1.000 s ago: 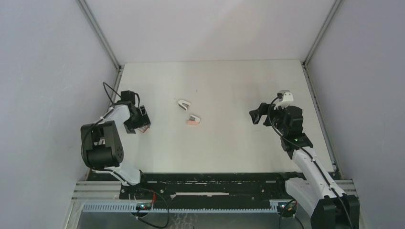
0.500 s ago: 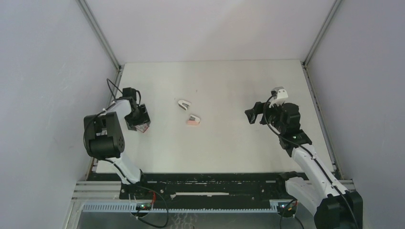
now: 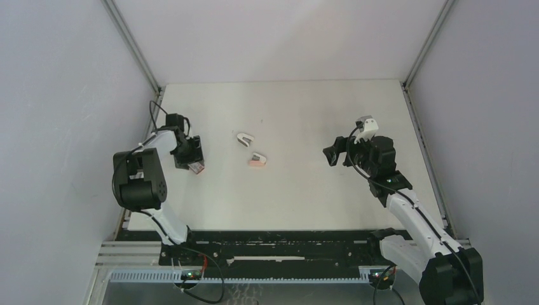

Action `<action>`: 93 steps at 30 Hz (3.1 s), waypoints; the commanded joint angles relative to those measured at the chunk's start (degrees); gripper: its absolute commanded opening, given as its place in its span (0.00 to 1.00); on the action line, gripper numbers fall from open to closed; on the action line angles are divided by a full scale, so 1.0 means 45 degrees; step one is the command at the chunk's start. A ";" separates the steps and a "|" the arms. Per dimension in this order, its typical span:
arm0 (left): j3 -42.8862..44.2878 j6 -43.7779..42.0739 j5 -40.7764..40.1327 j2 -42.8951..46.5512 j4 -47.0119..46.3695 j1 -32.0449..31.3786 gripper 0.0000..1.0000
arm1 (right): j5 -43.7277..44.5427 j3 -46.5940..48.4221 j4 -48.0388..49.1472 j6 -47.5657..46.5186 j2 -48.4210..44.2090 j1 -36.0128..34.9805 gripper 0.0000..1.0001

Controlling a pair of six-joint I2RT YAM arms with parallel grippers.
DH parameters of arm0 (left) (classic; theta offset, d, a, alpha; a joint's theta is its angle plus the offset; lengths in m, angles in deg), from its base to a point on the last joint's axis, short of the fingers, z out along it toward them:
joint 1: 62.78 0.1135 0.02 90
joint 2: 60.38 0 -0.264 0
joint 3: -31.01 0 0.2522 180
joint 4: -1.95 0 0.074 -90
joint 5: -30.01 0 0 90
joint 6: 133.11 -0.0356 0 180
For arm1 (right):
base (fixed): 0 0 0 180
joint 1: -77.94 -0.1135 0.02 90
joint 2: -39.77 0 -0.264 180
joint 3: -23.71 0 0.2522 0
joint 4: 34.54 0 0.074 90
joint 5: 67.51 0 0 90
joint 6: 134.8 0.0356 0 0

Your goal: Load the staples into the stapler

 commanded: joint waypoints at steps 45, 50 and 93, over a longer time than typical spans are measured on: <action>0.0826 -0.1976 0.0904 0.1937 0.0097 -0.7342 0.42 | -0.1541 0.1226 -0.0487 0.2165 0.1307 -0.0193 0.89; 0.1157 -0.2739 0.1218 0.1934 0.0097 -1.0794 0.42 | -0.3725 0.1386 -0.1627 0.3021 0.2431 -0.0198 0.75; -0.0022 -0.4190 0.1365 0.3918 -0.1297 -1.4413 0.44 | -0.8688 0.0236 0.1301 0.6543 0.5004 -0.2564 0.13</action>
